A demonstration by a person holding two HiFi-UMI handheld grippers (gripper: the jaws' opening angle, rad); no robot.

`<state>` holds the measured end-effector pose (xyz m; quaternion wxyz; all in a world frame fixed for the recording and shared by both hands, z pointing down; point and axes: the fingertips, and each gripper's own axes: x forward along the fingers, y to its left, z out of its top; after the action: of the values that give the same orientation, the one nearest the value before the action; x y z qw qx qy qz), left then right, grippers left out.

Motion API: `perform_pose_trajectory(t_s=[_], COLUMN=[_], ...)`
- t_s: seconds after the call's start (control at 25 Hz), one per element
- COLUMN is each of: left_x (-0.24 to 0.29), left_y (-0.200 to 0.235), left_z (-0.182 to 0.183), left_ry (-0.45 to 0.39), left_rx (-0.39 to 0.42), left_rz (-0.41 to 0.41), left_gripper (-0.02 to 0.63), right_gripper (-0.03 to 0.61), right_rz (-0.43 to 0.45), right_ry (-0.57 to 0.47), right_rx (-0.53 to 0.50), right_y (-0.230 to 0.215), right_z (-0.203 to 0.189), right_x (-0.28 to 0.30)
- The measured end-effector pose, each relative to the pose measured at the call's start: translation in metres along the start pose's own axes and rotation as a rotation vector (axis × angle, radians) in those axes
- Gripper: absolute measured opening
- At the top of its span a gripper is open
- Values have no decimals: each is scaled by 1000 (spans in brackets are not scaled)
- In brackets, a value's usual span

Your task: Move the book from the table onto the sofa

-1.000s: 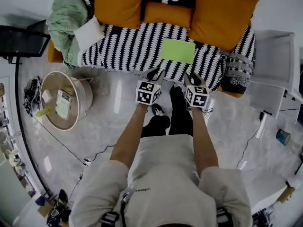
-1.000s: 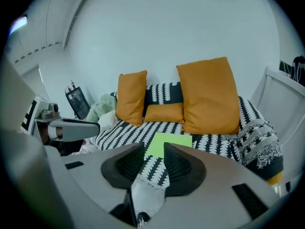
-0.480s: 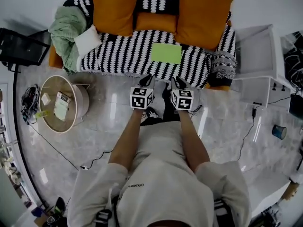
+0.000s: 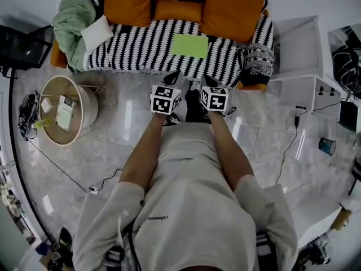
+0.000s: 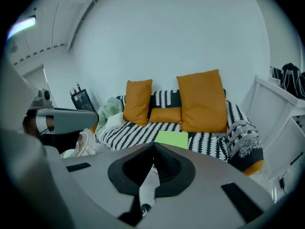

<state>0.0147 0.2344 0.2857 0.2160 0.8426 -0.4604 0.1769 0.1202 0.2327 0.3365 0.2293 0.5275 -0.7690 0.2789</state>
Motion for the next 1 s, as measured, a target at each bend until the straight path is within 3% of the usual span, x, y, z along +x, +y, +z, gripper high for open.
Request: perform_pose_trajectory(t_s=[0.44, 1.0], left_x=[-1, -7], left_y=[-6, -5], left_z=[-19, -23], left_ry=[49, 54], left_rx=[-27, -61], left_rz=[-18, -28], left_gripper=[9, 9], right_gripper=[6, 6], right_rz=[-24, -36], right_ry=[-59, -36], right_rx=[-32, -105], right_y=[-4, -2], right_z=[7, 3], right_x=[-19, -24])
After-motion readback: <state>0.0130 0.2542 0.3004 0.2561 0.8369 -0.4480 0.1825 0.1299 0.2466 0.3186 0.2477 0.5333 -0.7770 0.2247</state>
